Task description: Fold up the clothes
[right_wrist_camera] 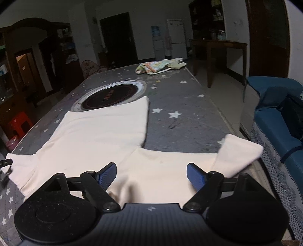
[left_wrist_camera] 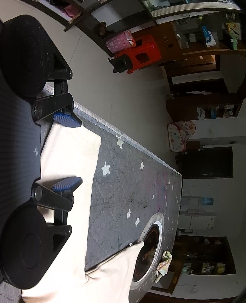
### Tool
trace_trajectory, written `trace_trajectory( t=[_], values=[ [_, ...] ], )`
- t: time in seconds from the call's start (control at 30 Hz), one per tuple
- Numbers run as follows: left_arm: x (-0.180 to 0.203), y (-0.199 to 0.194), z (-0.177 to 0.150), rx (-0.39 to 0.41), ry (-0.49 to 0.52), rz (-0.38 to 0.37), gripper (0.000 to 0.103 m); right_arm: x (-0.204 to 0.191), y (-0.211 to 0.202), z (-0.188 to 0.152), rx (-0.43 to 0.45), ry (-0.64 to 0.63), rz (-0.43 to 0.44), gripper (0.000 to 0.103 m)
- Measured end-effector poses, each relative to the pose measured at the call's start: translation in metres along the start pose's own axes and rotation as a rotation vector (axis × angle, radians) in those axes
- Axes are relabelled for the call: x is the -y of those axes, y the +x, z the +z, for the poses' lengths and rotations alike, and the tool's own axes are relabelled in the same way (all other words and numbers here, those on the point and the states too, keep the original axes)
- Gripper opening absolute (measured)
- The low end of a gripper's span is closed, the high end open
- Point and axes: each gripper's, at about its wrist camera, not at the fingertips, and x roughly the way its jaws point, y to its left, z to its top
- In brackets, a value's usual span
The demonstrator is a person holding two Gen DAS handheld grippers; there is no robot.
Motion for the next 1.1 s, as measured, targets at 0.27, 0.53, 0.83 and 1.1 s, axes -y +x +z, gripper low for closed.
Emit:
trace_trajectory(
  t=[0.27,0.53,0.83,1.1],
  values=[
    [-0.005,0.008,0.004,0.021,0.047,0.042,0.026,0.021,-0.007,-0.005,0.013,0.046,-0.070,0.084],
    [-0.004,0.011,0.003,0.026,0.079,0.058,0.025,0.050,-0.009,-0.002,0.049,0.106,-0.186,0.083],
    [-0.002,0.011,0.003,0.028,0.089,0.066,0.026,0.058,0.031,0.016,0.009,0.088,-0.230,0.054],
    [-0.004,0.012,0.003,0.028,0.086,0.081,0.035,0.060,0.024,0.000,0.004,0.044,-0.348,0.006]
  ],
)
